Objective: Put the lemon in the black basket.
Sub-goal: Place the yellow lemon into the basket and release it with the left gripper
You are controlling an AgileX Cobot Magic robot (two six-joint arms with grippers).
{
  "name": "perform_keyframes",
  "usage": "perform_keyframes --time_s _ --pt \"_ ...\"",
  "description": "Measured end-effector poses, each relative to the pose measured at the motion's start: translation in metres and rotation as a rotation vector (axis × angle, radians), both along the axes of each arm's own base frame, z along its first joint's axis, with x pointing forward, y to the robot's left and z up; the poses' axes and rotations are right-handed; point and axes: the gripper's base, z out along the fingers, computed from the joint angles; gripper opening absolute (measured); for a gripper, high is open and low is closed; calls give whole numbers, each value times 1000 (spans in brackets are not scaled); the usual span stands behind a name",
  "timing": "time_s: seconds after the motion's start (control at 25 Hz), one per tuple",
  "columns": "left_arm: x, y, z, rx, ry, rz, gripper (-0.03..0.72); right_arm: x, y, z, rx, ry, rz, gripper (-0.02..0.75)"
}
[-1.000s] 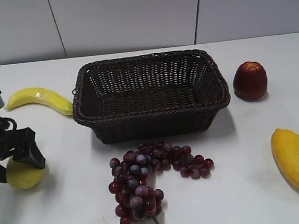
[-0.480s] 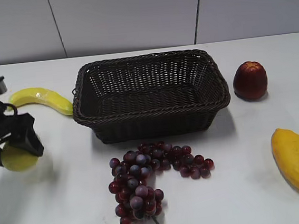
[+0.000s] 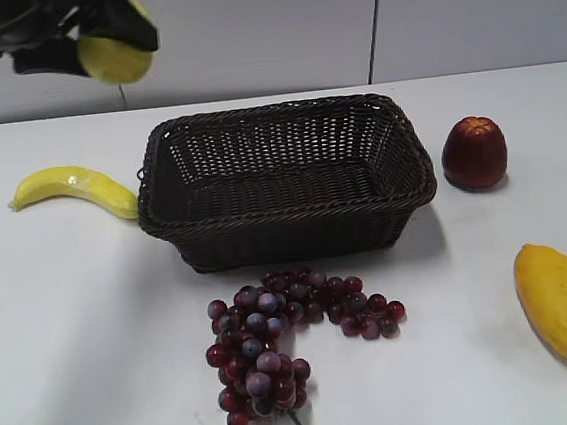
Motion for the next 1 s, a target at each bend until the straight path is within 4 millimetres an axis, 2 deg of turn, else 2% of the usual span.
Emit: perform_keyframes --time_s 0.16,0.24,0.36,0.48,0.52,0.6,0.76,0.84,1.0 --pt "5 -42 -36 12 33 -56 582 0 0 0 0 0 0 555" --pt "9 -60 -63 24 76 -73 582 0 0 0 0 0 0 555" --pt "13 -77 -100 56 121 -82 582 0 0 0 0 0 0 555" --pt "16 -85 -121 72 139 -78 586 0 0 0 0 0 0 555" --pt "16 -85 -125 75 143 -77 609 0 0 0 0 0 0 555" --pt "17 -86 -126 76 141 -77 649 0 0 0 0 0 0 555" --pt "17 -88 -114 69 137 -102 656 0 0 0 0 0 0 555" --pt "13 -88 -96 73 121 -135 656 0 0 0 0 0 0 555" --pt "2 -79 -41 101 30 -206 641 0 0 0 0 0 0 555"
